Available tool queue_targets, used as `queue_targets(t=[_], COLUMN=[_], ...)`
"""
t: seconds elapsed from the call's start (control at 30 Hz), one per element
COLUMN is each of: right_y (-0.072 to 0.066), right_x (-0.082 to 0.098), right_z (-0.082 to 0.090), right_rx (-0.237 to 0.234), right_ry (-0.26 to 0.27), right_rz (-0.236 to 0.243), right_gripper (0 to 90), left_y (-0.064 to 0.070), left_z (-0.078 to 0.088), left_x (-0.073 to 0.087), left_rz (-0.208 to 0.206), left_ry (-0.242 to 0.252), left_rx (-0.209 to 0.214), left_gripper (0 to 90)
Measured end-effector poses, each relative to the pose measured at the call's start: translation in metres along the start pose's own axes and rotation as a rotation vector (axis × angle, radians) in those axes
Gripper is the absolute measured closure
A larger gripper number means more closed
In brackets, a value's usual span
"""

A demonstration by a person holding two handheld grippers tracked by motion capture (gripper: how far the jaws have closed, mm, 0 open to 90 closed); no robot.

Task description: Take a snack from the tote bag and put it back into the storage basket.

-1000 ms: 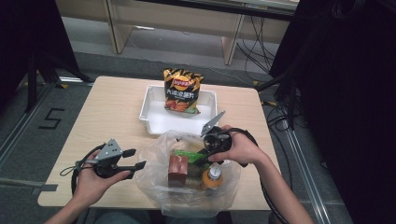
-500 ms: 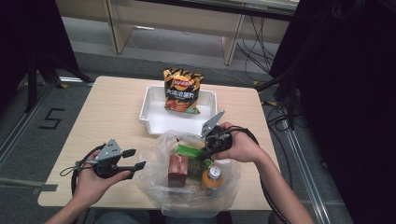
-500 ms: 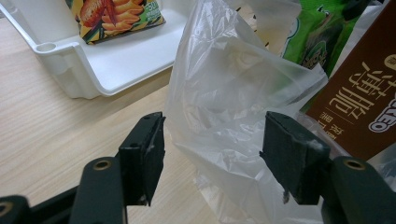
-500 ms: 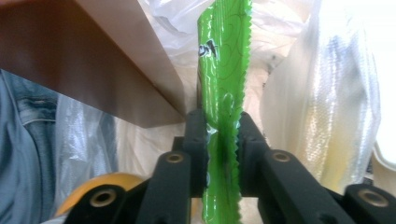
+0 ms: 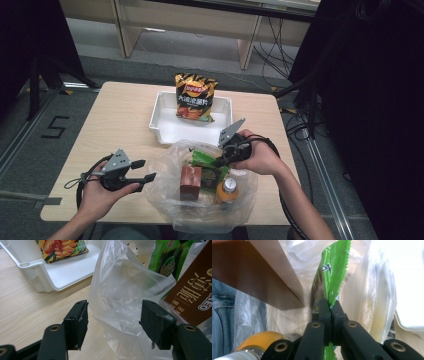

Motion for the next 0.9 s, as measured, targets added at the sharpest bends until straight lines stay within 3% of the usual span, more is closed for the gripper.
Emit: queue_targets(t=[0.13,0.17,0.5,0.67,0.73,0.8,0.87,0.9], right_y=[-0.001,0.000,0.000,0.001,0.000,0.002,0.001,0.001], right_x=[-0.004,-0.004,-0.010,-0.012,-0.013,-0.014,-0.014,-0.015], right_z=[0.008,0.009,0.024,0.028,0.032,0.034,0.038,0.038], right_rx=[0.012,0.010,0.027,0.033,0.037,0.040,0.050,0.041], right_ry=[0.038,0.050,0.108,0.138,0.136,0.154,0.160,0.171], right_rz=[-0.002,0.019,-0.037,-0.023,-0.047,-0.027,-0.055,-0.036], right_gripper=[90.0,90.0,90.0,90.0,90.0,90.0,90.0,90.0], left_y=[0.000,0.000,0.000,0.000,0.000,0.000,0.000,0.000], left_z=[0.000,0.000,0.000,0.000,0.000,0.000,0.000,0.000], left_x=[0.000,0.000,0.000,0.000,0.000,0.000,0.001,0.001], left_rz=[-0.006,-0.005,-0.007,-0.002,-0.001,-0.001,-0.003,-0.002], left_ry=[0.000,0.000,0.000,-0.001,-0.001,-0.001,-0.003,-0.004], left_rx=[0.003,0.003,0.003,0.000,0.000,0.002,-0.001,-0.001], left_gripper=[38.5,38.4,38.5,38.5,38.5,38.5,38.5,38.5])
Point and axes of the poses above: each handheld gripper's, and its own axes: z roughly backward along the jaws, x roughly out of its underside, y roughly to its right, the point moved 3 cm from there along -z, roughly forward along the jaws, and after that the axes turned 9 degrees about y, right-handed, at the moved point
